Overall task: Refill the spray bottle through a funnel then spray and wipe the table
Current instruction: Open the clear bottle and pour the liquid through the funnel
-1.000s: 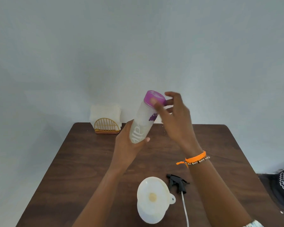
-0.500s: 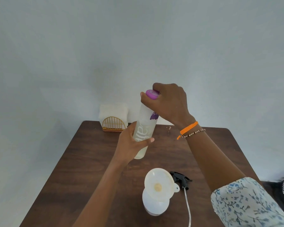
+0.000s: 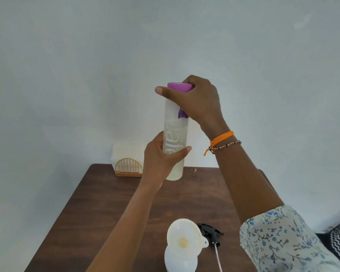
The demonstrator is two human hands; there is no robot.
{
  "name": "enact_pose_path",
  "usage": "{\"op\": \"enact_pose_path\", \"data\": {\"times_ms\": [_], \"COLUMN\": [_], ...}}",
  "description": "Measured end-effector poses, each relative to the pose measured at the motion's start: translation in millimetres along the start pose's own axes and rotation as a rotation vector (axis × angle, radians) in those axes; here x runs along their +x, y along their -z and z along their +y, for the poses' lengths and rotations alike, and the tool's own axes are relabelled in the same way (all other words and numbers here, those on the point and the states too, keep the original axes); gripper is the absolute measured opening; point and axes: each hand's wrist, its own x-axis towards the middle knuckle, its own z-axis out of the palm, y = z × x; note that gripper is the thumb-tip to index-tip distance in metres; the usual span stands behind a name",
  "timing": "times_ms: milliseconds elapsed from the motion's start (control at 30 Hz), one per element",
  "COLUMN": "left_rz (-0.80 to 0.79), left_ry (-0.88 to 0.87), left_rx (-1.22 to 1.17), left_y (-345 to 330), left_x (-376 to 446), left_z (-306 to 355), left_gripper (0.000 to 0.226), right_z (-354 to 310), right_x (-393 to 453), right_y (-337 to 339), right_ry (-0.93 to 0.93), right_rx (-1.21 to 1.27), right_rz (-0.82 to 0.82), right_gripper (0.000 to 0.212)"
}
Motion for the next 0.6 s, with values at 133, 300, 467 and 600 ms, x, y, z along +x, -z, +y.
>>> {"op": "enact_pose_path", "data": {"times_ms": [133, 300, 467, 600], "left_rz": [0.015, -0.106, -0.313, -0.409], "left_ry": [-0.075, -0.065, 0.032, 0.037], "left_rx": [0.062, -0.013, -0.276, -0.384], "left_y": [0.3, 10.6, 17.0, 15.0], "left_x": [1.4, 5.4, 2.0, -6.5], "left_z": [9.3, 16.2, 16.8, 15.0], "left_gripper": [0.047, 0.035, 0.039, 0.048], "right_z": [-5.6, 1.1, 3.8, 2.4], "right_x": [2.5, 10.0, 10.4, 14.8], "right_y": [5.7, 13.0, 19.6, 32.5], "right_ry": [0.045, 0.143, 0.199, 0.226], "right_rx": [-0.007, 0.167, 0.388, 0.428], "right_rz": [0.117, 0.021, -0.235, -0.541], "right_gripper": [0.041, 0.041, 0.033, 0.028]}}
